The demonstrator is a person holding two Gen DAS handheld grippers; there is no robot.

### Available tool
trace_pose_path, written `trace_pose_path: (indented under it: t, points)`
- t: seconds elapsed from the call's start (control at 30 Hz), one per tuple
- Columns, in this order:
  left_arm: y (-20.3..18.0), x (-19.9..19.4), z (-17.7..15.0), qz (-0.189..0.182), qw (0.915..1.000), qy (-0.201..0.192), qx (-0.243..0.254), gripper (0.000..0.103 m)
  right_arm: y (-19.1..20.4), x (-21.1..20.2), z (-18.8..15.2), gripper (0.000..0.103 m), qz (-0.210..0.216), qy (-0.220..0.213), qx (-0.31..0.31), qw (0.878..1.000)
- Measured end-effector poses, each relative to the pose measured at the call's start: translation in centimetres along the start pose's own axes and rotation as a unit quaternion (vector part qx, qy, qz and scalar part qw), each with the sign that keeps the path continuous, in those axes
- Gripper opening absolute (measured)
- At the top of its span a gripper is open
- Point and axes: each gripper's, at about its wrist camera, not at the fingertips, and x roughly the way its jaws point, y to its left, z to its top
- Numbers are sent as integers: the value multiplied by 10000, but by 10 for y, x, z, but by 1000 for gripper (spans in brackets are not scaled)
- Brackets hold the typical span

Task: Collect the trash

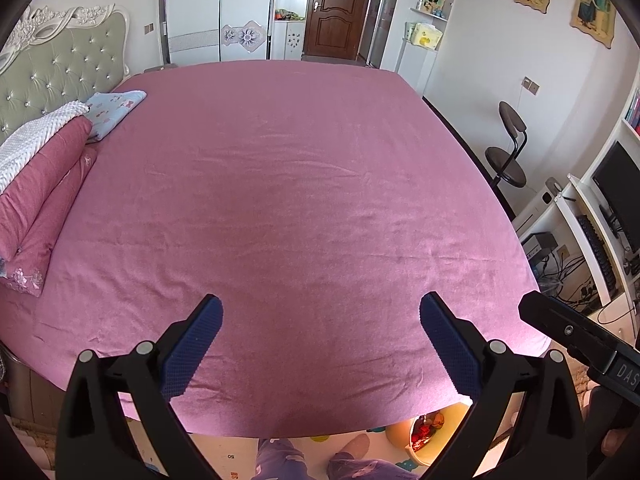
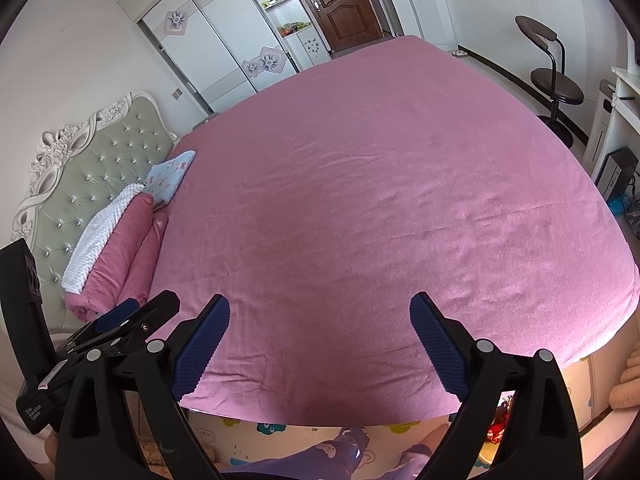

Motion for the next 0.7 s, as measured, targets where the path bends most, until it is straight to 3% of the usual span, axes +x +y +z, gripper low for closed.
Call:
trace_pose_path:
  t: [0.7]
  points:
    - [15,-5,-4,78,10000,15,3,99,6,5,-5,88,49,7,82,10000]
